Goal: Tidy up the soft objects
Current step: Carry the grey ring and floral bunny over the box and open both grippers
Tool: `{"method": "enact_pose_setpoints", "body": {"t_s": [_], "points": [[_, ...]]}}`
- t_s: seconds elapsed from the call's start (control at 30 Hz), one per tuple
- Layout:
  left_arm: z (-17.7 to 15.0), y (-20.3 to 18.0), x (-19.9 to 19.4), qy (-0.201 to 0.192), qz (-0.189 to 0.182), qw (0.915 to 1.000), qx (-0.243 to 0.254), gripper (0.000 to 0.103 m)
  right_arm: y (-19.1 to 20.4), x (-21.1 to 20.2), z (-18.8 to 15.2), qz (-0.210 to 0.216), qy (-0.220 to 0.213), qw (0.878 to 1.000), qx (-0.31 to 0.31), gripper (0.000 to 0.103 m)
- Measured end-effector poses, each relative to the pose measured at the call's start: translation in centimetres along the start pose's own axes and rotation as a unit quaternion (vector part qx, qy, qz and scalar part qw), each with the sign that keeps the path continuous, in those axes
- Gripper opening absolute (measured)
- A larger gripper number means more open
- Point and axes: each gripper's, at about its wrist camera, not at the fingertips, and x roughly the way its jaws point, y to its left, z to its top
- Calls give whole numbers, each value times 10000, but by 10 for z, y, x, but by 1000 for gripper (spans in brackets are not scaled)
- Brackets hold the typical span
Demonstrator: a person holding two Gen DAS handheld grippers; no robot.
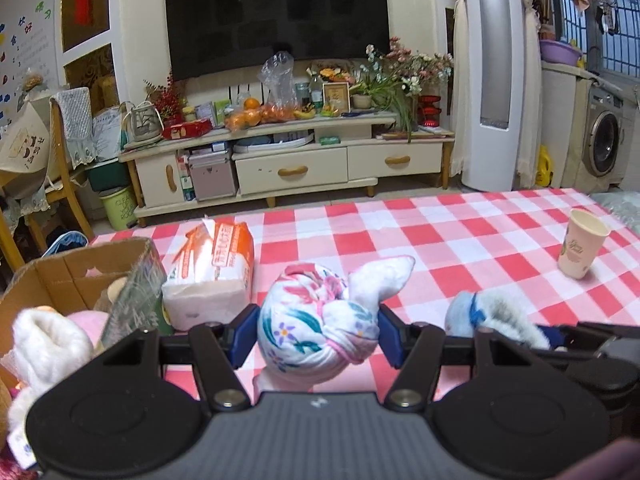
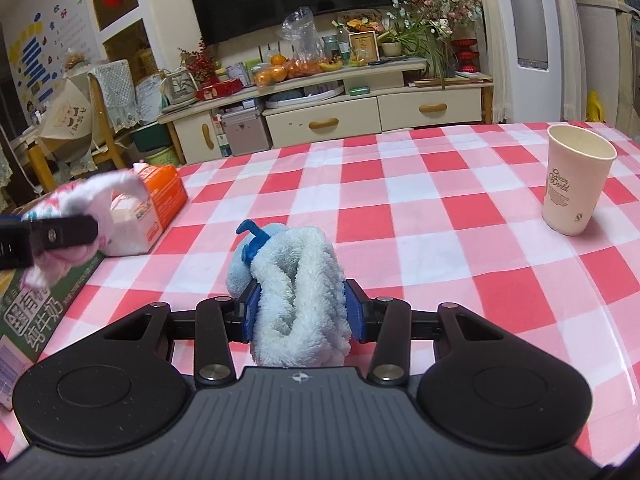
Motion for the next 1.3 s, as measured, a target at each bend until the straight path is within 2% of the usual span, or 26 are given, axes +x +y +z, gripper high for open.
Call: {"method": "enact_pose_setpoints", "body": {"t_s": [0.13, 0.53, 0.97, 1.3], "points": [[4, 7, -12, -96, -77, 9999, -62, 61, 12, -7, -2, 61, 23, 9999, -114, 53], [16, 40, -39, -387, -15, 9988, -297, 61, 30, -25, 5, 292, -14, 9995, 87, 53], [22, 80, -54, -626, 269, 9963, -530, 61, 81, -42, 34, 693, -386, 9965, -280, 53], [21, 114, -55, -665, 580, 9929, -794, 61, 128, -37, 51, 1031, -461, 9913, -670, 53]]}}
